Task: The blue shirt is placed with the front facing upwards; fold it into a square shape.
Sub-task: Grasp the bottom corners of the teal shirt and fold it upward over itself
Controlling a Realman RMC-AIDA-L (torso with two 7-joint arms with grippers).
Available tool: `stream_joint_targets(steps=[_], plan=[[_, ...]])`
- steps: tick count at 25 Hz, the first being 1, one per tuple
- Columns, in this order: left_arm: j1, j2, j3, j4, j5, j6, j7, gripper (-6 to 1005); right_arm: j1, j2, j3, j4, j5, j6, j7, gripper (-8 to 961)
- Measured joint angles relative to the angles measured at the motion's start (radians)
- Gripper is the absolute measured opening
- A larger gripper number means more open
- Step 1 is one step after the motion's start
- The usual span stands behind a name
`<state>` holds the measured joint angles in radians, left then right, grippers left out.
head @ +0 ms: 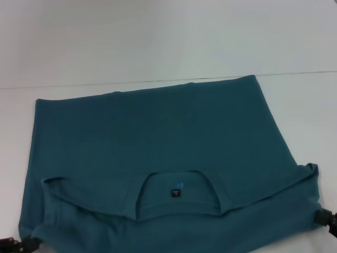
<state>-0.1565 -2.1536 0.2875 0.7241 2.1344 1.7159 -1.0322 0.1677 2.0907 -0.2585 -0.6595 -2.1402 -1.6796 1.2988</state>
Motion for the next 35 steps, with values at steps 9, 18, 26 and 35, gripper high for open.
stream_joint_targets(steps=[9, 18, 26, 35], plan=[[-0.02, -0.001, -0.095, -0.023, -0.012, -0.008, 0.002, 11, 0.022, -0.003, 0.002, -0.008, 0.085, 0.0, 0.017, 66], [-0.076, -0.005, -0.092, -0.055, -0.006, -0.041, 0.0, 12, 0.083, -0.004, -0.012, -0.003, 0.078, 0.051, 0.036, 68], [-0.051, -0.002, -0.099, -0.055, -0.014, -0.005, 0.027, 12, 0.049, -0.007, -0.007, -0.008, 0.056, 0.024, 0.01, 70], [0.01, -0.002, -0.134, -0.052, -0.02, 0.123, 0.114, 14, -0.042, -0.003, 0.041, -0.008, 0.059, -0.092, -0.096, 73]])
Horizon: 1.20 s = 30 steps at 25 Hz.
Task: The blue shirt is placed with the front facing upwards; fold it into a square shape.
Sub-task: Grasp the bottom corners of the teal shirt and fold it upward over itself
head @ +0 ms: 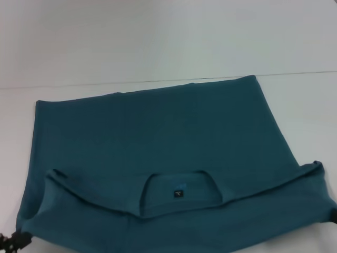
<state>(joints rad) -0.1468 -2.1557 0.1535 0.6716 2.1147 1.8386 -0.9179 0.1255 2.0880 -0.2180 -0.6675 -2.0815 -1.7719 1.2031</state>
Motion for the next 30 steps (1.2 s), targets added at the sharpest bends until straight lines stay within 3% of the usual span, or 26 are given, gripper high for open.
stream_joint_targets(steps=[8, 15, 30], plan=[[0.044, -0.004, -0.016, 0.003, 0.001, 0.073, 0.059, 19, -0.041, 0.0, 0.049, -0.004, -0.004, -0.061, -0.038, 75], [0.051, -0.003, -0.077, -0.003, 0.005, 0.068, 0.058, 23, -0.036, 0.001, 0.052, -0.003, -0.006, -0.058, -0.034, 76], [-0.112, -0.004, -0.103, -0.049, 0.006, -0.142, -0.05, 33, 0.174, -0.005, 0.045, -0.004, -0.042, 0.161, 0.105, 80]])
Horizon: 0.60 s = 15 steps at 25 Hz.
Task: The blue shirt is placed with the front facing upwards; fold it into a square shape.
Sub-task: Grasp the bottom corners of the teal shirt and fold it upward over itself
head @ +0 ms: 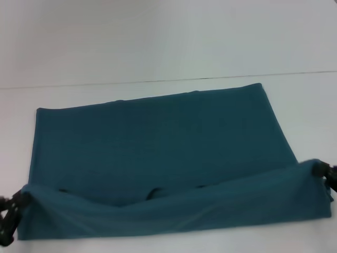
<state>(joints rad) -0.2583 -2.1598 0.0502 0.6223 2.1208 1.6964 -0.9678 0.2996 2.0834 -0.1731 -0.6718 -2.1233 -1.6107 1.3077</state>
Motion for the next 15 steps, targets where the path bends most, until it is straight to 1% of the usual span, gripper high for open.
stream_joint_targets(steps=[7, 11, 15], plan=[[-0.097, -0.002, 0.025, -0.038, 0.002, -0.133, -0.046, 37, 0.096, 0.0, -0.027, 0.0, -0.018, 0.082, 0.031, 82], [-0.14, -0.002, 0.03, -0.056, -0.003, -0.196, -0.053, 40, 0.132, -0.003, -0.041, -0.002, -0.018, 0.131, 0.051, 83], [-0.186, -0.002, 0.03, -0.059, -0.006, -0.258, -0.071, 42, 0.154, -0.006, -0.046, -0.002, -0.014, 0.173, 0.062, 84]])
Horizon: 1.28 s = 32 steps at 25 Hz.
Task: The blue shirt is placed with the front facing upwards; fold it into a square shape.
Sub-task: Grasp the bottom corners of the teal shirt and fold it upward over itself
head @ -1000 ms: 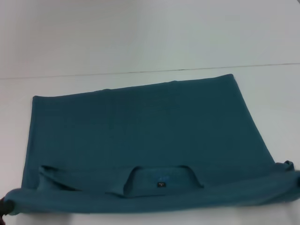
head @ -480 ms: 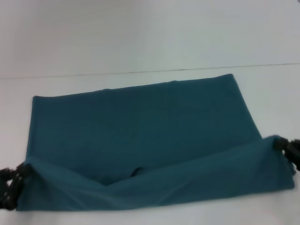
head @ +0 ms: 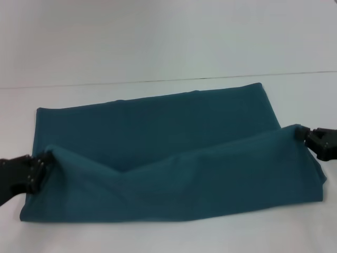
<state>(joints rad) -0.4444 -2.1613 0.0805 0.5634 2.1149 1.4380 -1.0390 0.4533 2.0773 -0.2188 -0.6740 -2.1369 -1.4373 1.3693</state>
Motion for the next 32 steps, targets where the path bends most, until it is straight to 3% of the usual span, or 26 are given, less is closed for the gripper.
stream_joint_targets(steps=[17, 32], plan=[[-0.124, 0.0, -0.007, -0.059, -0.057, -0.31, -0.014, 53, 0.099, -0.017, -0.001, 0.009, 0.005, 0.225, 0.094, 88], [-0.142, 0.002, 0.0, -0.069, -0.155, -0.336, -0.013, 62, 0.207, 0.002, -0.108, 0.031, 0.005, 0.411, 0.111, 92]])
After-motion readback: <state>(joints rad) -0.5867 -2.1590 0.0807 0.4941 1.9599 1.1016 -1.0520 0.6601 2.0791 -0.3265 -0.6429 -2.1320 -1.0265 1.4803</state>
